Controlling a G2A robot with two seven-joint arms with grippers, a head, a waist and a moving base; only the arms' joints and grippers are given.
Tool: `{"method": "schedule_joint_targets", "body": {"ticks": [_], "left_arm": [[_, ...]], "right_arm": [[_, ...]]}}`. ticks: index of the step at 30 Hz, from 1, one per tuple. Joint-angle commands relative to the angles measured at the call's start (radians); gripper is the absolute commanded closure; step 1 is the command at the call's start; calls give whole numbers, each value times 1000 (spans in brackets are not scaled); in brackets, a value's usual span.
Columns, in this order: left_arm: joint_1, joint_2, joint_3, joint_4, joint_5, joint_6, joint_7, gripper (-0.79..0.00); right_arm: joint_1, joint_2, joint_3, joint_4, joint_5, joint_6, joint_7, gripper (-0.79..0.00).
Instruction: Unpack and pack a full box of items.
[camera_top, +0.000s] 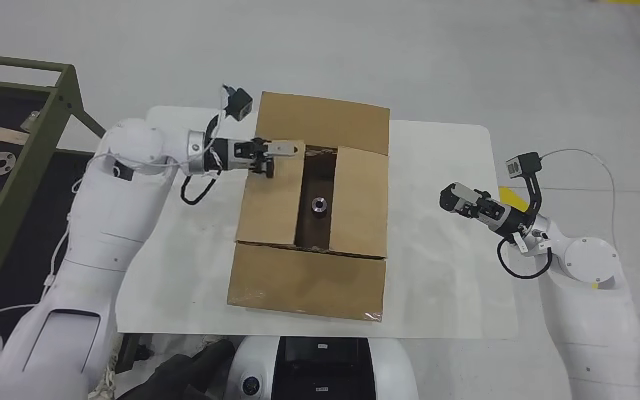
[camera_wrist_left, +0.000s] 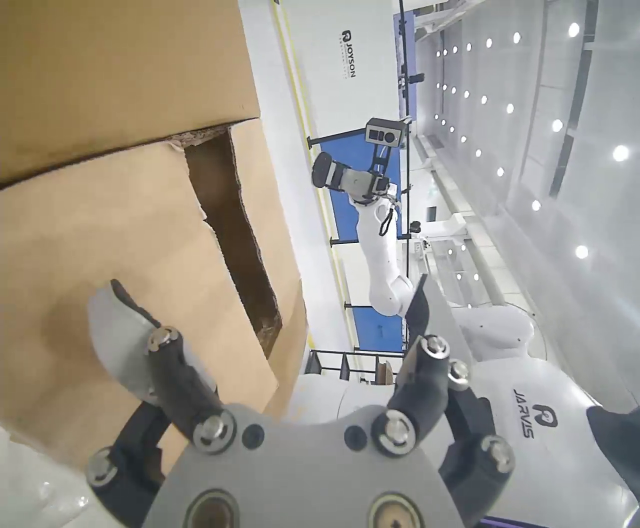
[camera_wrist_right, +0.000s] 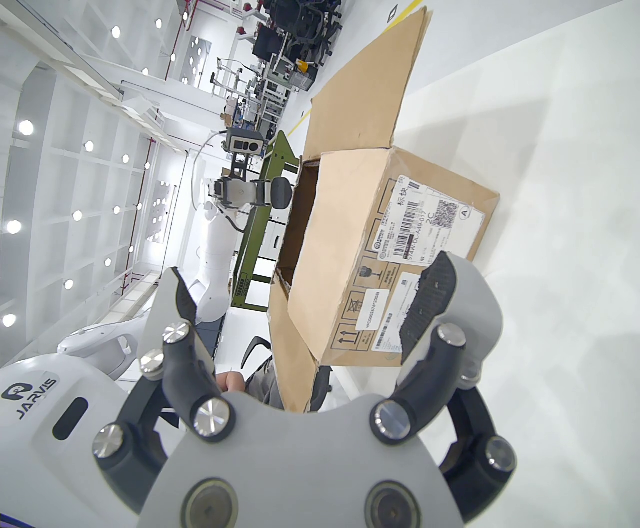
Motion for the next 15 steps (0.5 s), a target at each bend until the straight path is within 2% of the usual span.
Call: {"method": "schedule_joint_targets", "body": {"ticks": [1,10,15], "left_arm": [[7,1,7,-10,43,-6,39,-785],[15,3,6,-16,51,9,72,-785],[2,7,-47,11,-37,10,76,-785]], "right_arm": [[0,0,0,0,0,0,0,-785],[0,0,0,0,0,0,0,-785],[0,0,0,0,0,0,0,-785]]}}
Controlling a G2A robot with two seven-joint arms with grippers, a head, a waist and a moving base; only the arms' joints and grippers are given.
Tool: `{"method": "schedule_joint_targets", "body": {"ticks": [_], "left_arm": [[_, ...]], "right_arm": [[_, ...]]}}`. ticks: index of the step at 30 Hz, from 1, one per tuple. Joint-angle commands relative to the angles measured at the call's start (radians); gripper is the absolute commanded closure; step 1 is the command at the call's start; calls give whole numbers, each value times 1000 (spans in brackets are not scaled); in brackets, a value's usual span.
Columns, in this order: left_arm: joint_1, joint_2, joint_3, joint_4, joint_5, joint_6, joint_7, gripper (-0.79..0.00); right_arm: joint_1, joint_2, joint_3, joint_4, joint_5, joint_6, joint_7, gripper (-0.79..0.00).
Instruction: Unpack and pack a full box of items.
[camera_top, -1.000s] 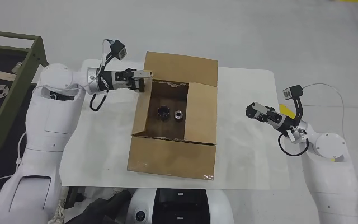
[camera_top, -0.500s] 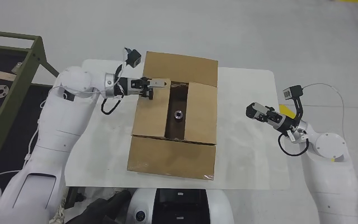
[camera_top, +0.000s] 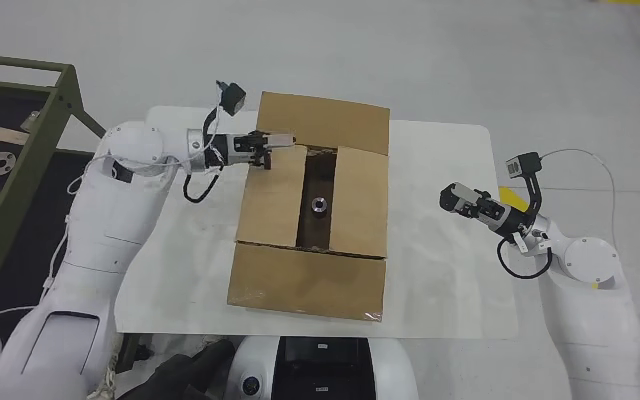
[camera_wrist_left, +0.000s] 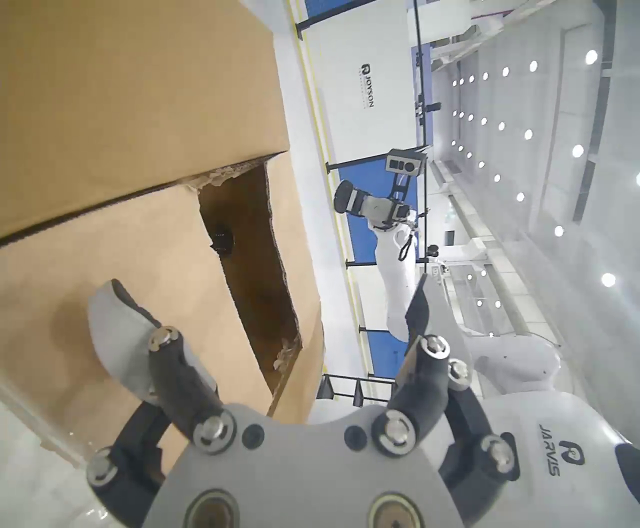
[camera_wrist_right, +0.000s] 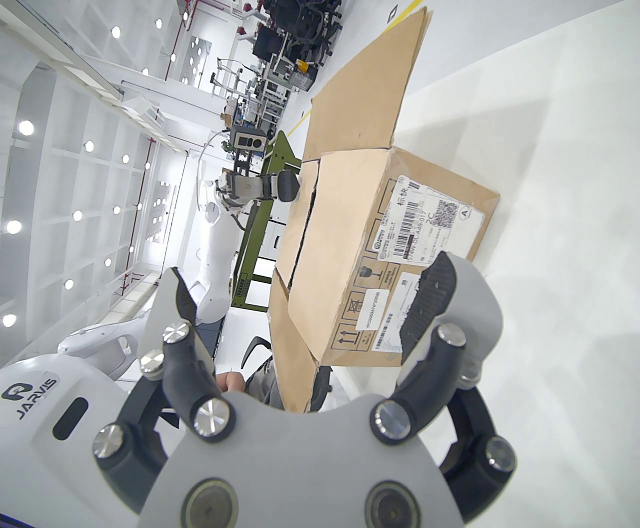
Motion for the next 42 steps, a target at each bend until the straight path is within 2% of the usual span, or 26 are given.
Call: {"method": "schedule_joint_targets", "body": {"ticks": [1,7,10,17,24,33,42], "left_arm": [[-7,3,-25,14,-32,-1,-1,-785],[-38,9,-77,75,-57,-10,50,-785],[-57,7,-79,123,-45,-21,98,-785],[-127,-9,-17,237,15,-38,173,-785],[-208,-38,70,358,54,-67,221,-785],[-323,-78,165,523,65,-131,151,-785],[-421,-119,246,647,77,-84,93,-785]], "right_arm": [[0,0,0,0,0,0,0,-785],[0,0,0,0,0,0,0,-785],[0,0,0,0,0,0,0,-785],[0,0,0,0,0,0,0,-785],[0,0,0,0,0,0,0,-785],[0,0,0,0,0,0,0,-785],[0,0,0,0,0,0,0,-785]]}}
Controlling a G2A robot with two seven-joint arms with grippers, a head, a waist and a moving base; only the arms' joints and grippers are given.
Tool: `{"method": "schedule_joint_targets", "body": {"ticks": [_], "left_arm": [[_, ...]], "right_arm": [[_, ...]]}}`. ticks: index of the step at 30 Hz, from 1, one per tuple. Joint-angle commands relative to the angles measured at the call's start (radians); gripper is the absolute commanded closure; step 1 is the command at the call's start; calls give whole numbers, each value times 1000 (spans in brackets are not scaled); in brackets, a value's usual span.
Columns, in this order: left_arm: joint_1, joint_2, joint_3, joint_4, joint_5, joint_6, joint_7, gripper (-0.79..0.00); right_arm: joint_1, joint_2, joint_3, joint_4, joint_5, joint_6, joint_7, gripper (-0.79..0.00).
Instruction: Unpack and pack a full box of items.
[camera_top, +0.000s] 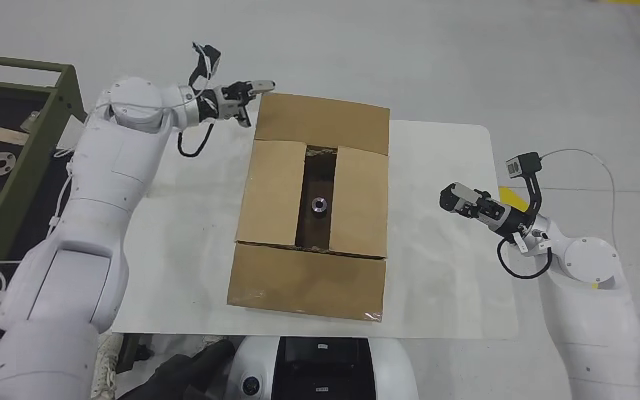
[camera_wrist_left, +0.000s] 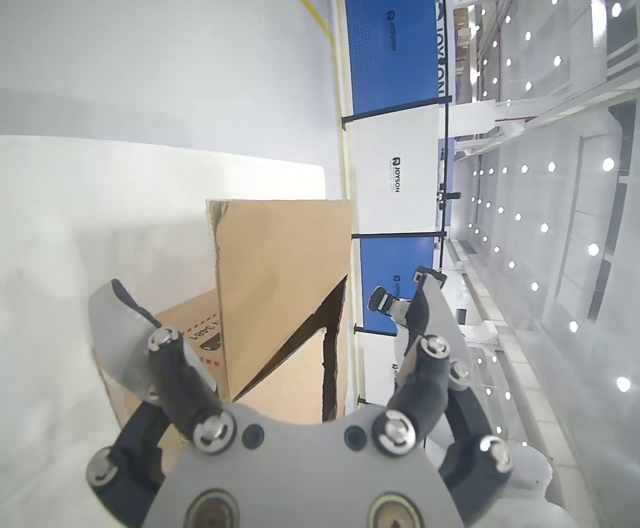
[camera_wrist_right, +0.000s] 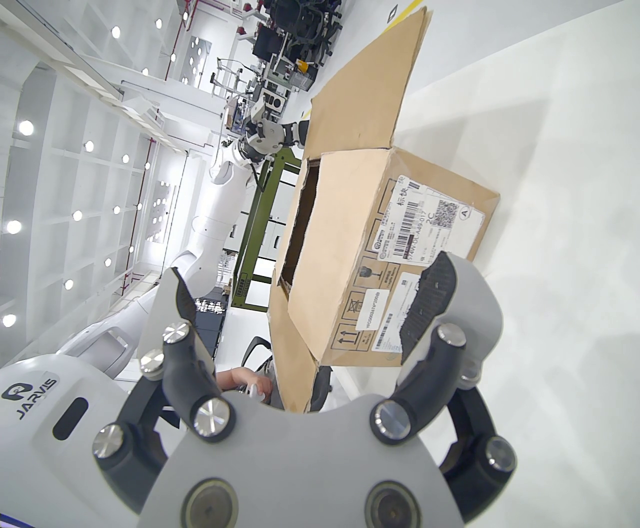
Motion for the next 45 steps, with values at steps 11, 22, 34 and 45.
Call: {"method": "schedule_joint_targets", "body": {"ticks": [11,22,34,45], "left_arm": [[-74,-41,41,108,-57,-24,-87,-785],[-99,-53,-3,196,-224,-54,-256,-785],[-98,-41,-63,212,-352,-46,-437,-785],[10,20,9,-18,-406,-25,-448,-785]], "right_arm": [[0,0,0,0,0,0,0,-785],[0,0,0,0,0,0,0,-785],[0,0,0,0,0,0,0,-785],[0,0,0,0,0,0,0,-785]]}}
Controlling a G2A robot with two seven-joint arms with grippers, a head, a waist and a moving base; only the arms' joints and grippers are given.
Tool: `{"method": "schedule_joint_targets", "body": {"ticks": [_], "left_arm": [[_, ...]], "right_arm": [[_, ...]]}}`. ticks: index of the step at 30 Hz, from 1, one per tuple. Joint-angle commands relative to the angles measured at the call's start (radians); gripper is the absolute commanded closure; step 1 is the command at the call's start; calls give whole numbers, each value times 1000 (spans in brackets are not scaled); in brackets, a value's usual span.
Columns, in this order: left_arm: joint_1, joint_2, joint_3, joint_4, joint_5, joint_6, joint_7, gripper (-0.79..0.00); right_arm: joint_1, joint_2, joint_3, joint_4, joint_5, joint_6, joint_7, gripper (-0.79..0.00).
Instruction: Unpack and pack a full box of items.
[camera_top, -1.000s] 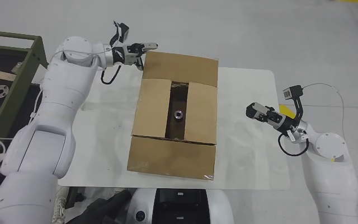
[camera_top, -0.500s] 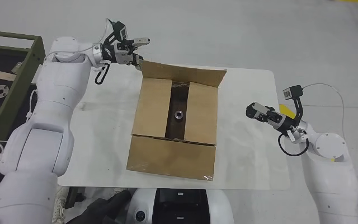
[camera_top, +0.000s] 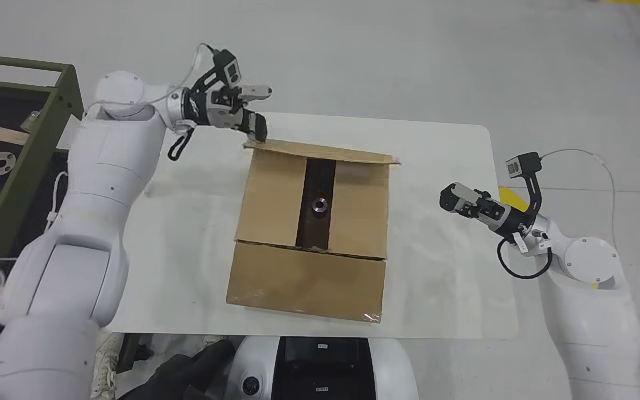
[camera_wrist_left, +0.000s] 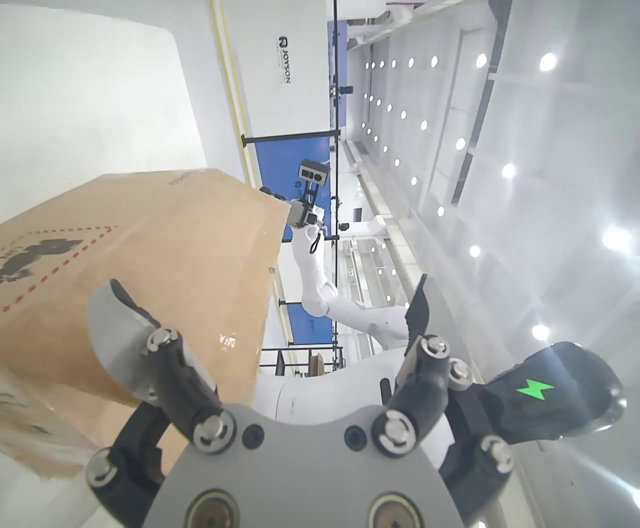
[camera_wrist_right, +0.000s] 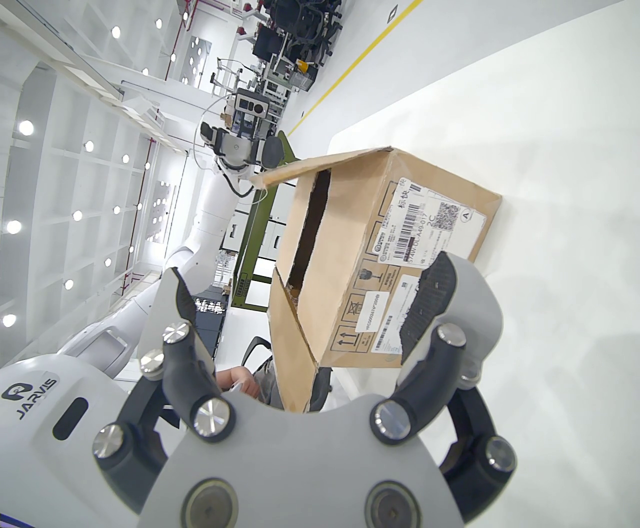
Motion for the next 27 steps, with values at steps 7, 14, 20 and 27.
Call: {"method": "schedule_joint_targets", "body": {"ticks": [7,14,20,27], "left_arm": [[49,62,52,-104,-60,3,0,-785],[65,96,98,-128,-83,-10,0,-785],[76,118,137,-139,-108,-17,0,-785],[68,135,173,-137,-118,-24,0,-785]], "right_arm": [[0,0,0,0,0,0,0,-785],[0,0,0,0,0,0,0,-785],[0,0,0,0,0,0,0,-785],[0,0,0,0,0,0,0,-785]]}}
